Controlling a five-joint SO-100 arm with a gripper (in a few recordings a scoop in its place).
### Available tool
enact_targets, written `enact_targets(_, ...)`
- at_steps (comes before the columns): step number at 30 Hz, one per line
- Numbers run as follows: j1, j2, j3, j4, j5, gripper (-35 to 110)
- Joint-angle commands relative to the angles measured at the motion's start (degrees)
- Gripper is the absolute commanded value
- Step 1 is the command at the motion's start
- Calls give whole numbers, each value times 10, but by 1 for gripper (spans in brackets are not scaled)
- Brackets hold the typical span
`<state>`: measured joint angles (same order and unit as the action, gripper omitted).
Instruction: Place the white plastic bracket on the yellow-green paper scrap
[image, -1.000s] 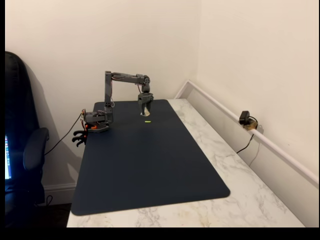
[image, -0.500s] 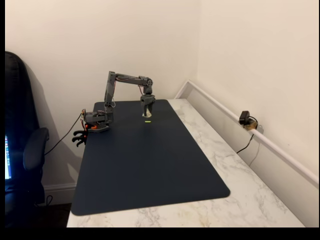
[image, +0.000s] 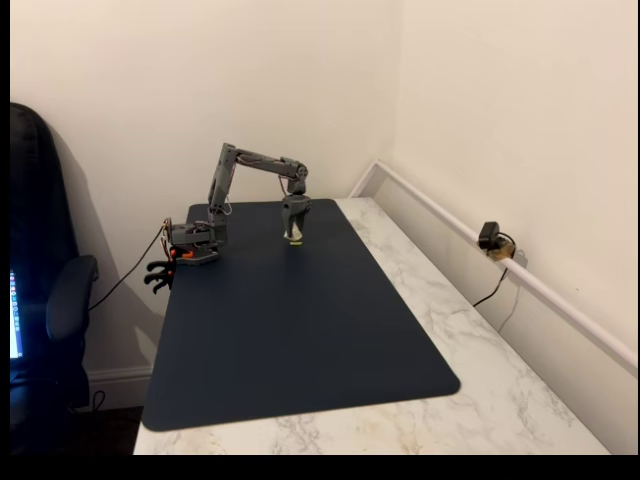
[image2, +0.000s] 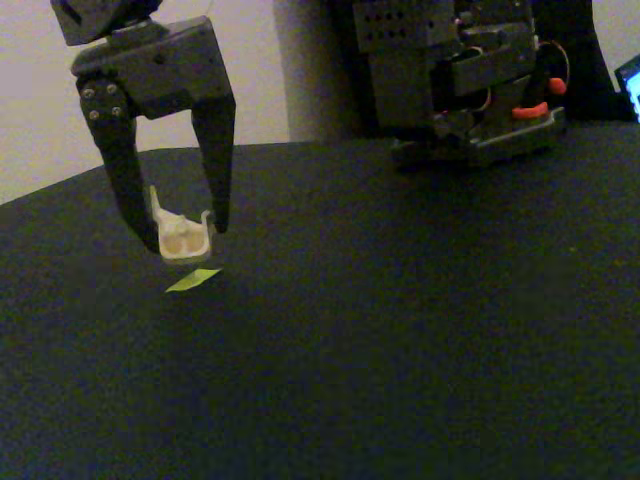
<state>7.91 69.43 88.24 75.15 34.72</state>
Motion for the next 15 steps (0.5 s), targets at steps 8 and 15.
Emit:
enact_targets(8,0,8,-41,14,-21,22)
enact_targets(15,-10,8,-56,35,-35,27)
